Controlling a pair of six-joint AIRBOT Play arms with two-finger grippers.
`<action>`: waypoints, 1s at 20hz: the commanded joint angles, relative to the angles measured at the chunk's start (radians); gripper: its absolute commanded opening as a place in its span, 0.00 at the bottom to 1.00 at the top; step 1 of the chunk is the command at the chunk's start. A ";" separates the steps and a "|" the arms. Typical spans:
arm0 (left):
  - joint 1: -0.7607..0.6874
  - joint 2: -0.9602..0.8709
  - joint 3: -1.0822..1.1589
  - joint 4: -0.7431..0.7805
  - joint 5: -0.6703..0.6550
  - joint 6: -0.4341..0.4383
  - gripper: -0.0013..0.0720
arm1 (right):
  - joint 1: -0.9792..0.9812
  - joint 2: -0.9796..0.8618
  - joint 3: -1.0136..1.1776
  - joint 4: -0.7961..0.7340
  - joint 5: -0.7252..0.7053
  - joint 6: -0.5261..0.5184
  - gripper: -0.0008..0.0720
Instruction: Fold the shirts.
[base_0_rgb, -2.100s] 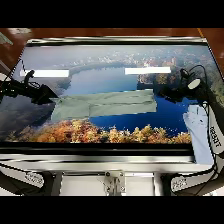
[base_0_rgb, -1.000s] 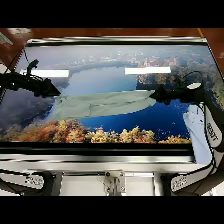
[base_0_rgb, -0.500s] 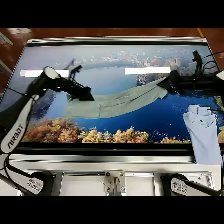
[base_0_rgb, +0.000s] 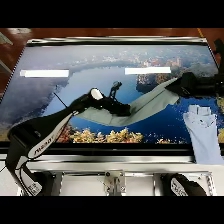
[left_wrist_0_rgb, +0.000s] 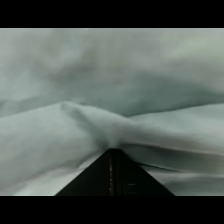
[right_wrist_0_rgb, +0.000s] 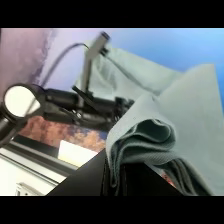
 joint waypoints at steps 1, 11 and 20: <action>-0.053 -0.048 0.001 -0.100 0.026 0.003 0.07 | 0.001 0.037 0.001 -0.048 0.014 0.023 0.11; 0.481 0.359 0.002 -0.078 0.005 0.072 0.07 | 0.418 -0.164 0.000 -0.209 -0.321 0.037 0.11; 0.858 0.692 0.002 -0.078 -0.336 0.146 0.07 | 0.803 -0.652 0.000 0.167 -0.884 0.015 0.11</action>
